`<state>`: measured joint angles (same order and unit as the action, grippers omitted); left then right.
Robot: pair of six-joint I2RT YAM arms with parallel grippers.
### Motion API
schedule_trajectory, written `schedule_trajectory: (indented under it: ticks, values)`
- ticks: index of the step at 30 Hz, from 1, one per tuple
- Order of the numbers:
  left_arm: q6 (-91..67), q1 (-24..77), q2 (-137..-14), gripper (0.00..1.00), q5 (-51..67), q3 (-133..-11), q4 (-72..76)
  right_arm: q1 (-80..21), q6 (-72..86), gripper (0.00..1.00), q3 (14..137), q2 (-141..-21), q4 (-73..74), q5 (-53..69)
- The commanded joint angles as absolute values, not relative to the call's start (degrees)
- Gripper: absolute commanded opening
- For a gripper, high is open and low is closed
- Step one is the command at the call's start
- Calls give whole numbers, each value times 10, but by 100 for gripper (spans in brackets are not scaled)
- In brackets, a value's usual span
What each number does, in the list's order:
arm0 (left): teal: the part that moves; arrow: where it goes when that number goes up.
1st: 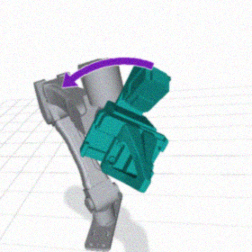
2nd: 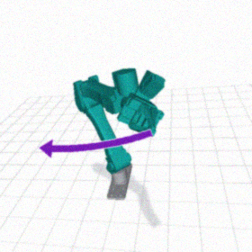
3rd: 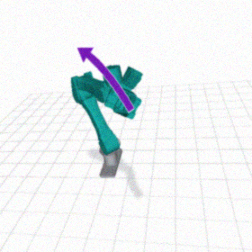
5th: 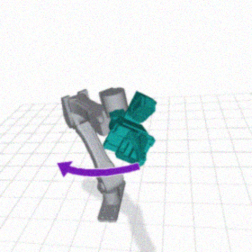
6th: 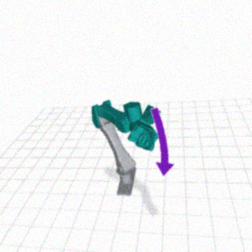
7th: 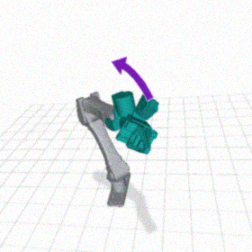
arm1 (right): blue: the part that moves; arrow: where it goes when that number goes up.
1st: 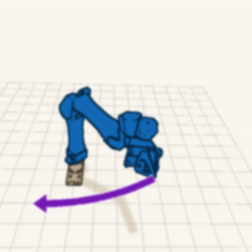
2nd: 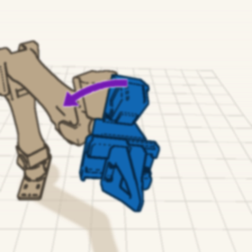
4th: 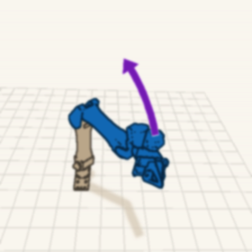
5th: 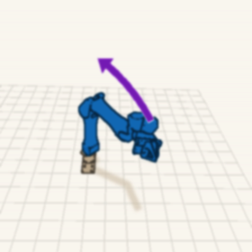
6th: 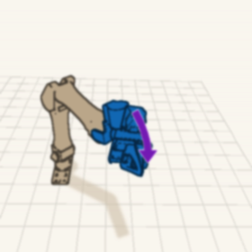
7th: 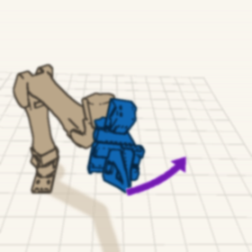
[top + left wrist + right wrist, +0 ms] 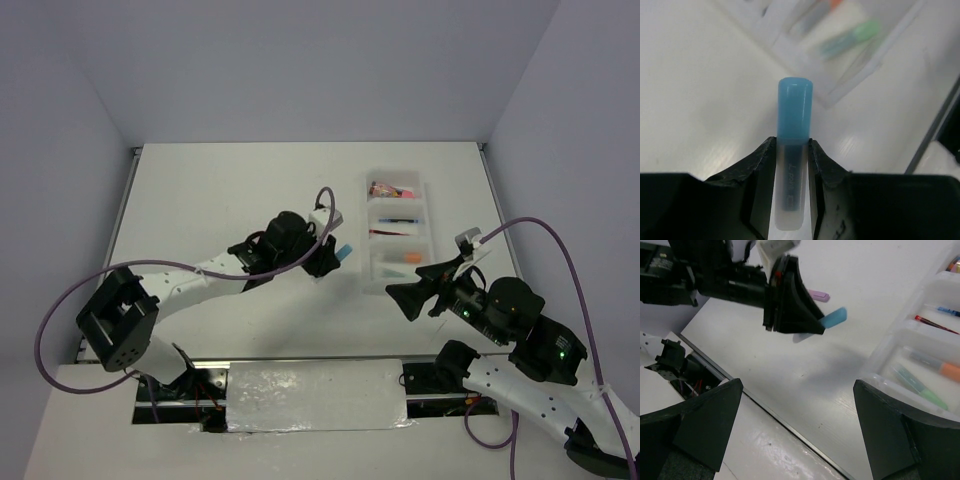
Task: Sort the stationery into containers
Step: Pick up the pen from the center of the board, then place the pen in the storage box.
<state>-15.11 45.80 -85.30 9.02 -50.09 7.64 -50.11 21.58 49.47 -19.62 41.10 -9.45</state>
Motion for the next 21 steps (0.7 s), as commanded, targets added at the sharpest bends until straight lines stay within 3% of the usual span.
schedule_trajectory:
  ticks: [1, 12, 16, 19, 21]
  values:
    - [-108, 466, -875, 24, 166, -589, 113, -504, 215, 100, 513, -186, 397, -101]
    - [-96, 501, -1056, 40, 220, -800, 83, -504, 216, 100, 540, -169, 437, -126]
    - [-98, 511, -1099, 65, 223, -828, 88, -505, 215, 100, 535, -160, 439, -128]
    - [-105, 512, -1117, 78, 222, -836, 108, -504, 215, 100, 532, -161, 442, -128]
    - [-107, 512, -1126, 82, 216, -842, 117, -504, 216, 100, 532, -162, 443, -129]
